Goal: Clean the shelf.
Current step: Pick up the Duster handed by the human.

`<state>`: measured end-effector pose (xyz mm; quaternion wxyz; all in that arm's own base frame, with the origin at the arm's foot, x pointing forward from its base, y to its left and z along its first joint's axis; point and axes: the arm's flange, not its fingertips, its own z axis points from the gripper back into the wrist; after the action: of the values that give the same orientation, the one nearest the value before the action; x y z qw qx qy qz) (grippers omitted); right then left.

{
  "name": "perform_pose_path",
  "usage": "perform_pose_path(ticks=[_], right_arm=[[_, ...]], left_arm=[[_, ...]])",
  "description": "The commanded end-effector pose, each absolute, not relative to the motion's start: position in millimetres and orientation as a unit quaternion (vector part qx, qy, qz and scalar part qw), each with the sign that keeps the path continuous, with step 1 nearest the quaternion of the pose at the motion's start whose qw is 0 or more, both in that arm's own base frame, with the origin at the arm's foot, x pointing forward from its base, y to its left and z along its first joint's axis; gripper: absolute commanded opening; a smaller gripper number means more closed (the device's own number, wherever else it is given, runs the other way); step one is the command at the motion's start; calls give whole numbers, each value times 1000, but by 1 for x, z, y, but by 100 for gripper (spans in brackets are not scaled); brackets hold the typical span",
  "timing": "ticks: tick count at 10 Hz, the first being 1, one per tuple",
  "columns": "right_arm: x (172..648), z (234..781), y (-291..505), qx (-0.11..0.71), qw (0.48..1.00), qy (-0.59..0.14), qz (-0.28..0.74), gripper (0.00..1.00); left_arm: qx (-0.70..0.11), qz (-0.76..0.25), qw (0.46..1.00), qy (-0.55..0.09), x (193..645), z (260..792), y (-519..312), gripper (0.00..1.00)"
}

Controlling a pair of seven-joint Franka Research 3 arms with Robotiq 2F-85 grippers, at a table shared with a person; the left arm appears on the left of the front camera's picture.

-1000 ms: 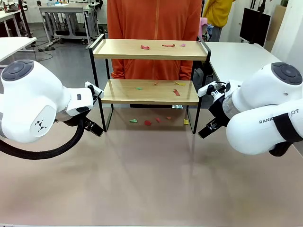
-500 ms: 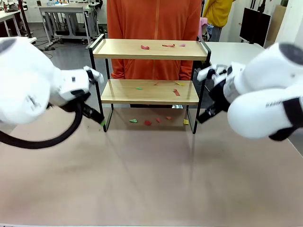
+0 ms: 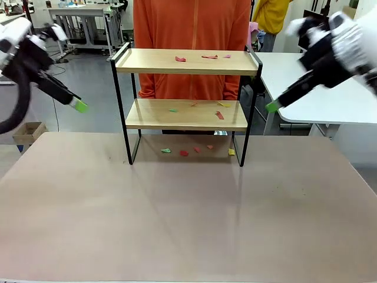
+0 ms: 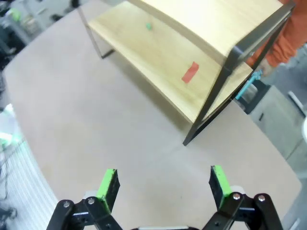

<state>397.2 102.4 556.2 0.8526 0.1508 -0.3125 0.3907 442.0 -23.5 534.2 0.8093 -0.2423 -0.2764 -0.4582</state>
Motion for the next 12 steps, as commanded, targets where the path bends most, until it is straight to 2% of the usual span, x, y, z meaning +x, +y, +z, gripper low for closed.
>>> perform_pose_path(ticks=[1,3,4,5,9,10,11,12], right_arm=[[414,566,42,190,820,-305,446,100],[430,563,-7,223,811,-357,407,100],[439,557,-14,244,822,-391,333,100],[411,571,-1,200,815,-343,423,100],[411,571,-1,200,815,-343,423,100],[411,571,-1,200,815,-343,423,100],[410,572,7,195,822,-335,417,100],[444,541,-5,216,818,-333,417,100]], left_arm=[[-300,-512,756,-276,483,512,3,100],[-320,-529,719,-317,500,481,29,100],[-313,-498,735,-337,508,465,33,100],[-308,-517,734,-315,478,494,27,100],[-308,-517,734,-315,478,494,27,100],[-304,-518,732,-322,484,493,26,100],[-307,-499,736,-338,514,485,37,100],[-324,-480,737,-350,539,471,51,100]])
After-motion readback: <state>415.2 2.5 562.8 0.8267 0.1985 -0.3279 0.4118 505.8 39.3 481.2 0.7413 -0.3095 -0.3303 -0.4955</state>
